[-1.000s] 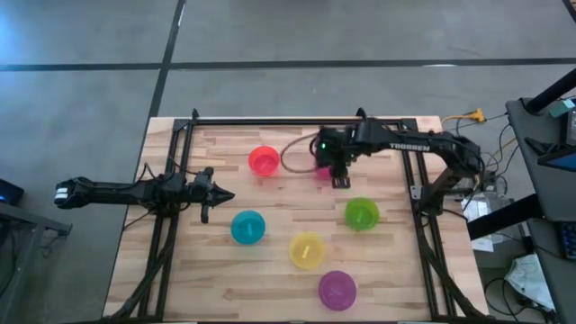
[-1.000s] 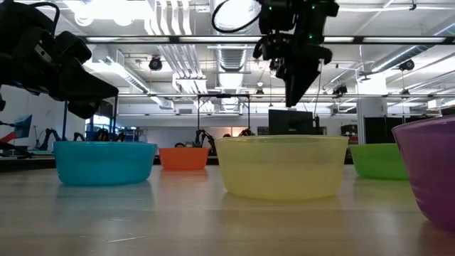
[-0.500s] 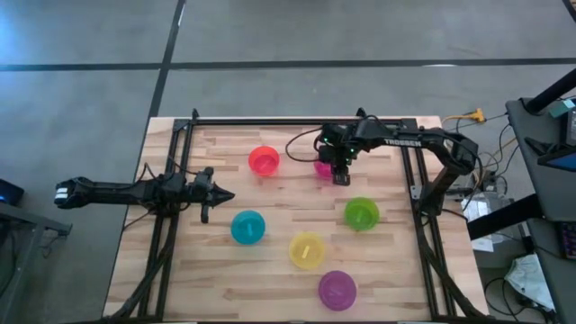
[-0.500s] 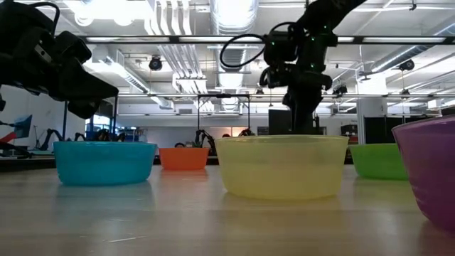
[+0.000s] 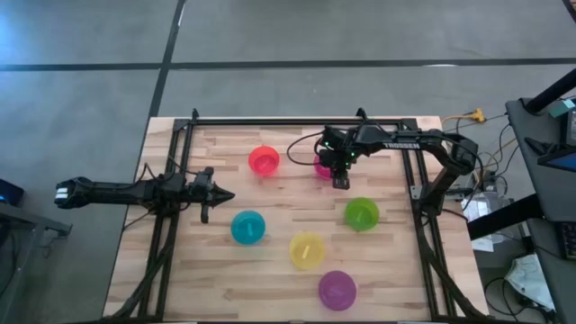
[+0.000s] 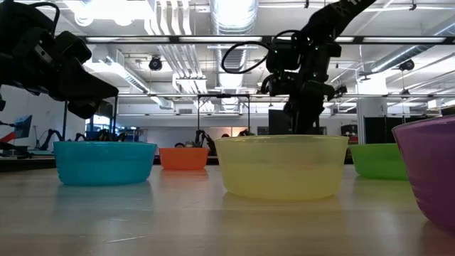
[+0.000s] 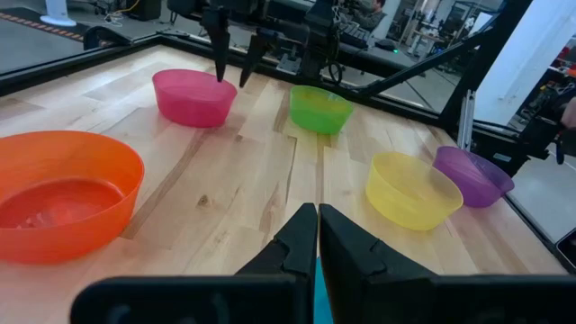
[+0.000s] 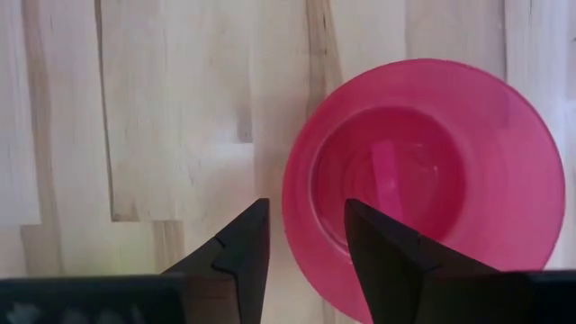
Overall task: Nest bowls inside each other
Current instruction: Stack the pink bowl on the yellow bowl
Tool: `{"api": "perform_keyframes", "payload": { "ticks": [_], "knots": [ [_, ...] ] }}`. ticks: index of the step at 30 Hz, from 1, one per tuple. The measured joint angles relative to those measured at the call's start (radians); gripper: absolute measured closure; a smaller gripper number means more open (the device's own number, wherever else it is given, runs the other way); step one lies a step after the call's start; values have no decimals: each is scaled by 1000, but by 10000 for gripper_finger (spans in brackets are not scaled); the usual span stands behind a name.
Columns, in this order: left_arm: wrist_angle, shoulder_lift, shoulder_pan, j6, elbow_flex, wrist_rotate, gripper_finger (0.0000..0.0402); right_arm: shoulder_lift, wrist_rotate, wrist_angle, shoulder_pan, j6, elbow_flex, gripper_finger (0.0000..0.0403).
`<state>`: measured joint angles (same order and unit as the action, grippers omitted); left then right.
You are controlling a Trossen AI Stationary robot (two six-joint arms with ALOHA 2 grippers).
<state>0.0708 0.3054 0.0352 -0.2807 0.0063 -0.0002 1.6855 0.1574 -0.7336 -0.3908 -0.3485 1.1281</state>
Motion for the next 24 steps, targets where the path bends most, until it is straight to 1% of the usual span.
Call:
{"api": "perform_keyframes", "payload": {
  "ticks": [8,18,24],
  "knots": [
    [0,0,0,0,0,0,402,0,0,67,0,0,-42,262],
    [0,0,0,0,0,0,402,0,0,88,0,-4,-56,275],
    [0,0,0,0,0,0,402,43,-1,95,0,-5,-58,277]
  ]
}}
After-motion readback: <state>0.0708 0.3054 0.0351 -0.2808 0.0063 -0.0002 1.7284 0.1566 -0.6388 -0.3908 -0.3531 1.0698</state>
